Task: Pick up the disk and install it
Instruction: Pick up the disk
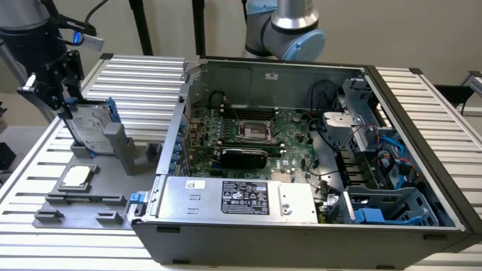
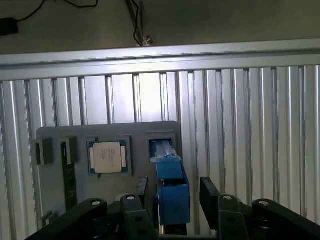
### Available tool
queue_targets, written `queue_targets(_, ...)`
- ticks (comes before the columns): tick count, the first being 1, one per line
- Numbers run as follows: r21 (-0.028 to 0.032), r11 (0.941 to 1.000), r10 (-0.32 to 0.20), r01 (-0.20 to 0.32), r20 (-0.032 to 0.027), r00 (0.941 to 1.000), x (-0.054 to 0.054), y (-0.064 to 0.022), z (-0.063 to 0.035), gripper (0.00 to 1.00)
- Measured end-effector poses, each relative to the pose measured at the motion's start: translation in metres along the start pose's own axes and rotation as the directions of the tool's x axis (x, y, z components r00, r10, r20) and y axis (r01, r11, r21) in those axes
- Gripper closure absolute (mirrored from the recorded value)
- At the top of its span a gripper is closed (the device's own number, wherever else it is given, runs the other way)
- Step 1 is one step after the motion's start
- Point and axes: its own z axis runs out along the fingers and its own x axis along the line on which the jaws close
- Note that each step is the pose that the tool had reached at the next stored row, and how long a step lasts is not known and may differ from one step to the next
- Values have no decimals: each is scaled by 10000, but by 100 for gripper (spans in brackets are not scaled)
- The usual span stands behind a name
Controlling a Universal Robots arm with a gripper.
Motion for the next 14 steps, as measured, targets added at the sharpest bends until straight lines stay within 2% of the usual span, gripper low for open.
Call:
queue_targets(7,26,10000,-70,70,1,10000,0,6,120,46)
queue_targets(14,72,9996,-287,287,-1,9996,0,8,143,46)
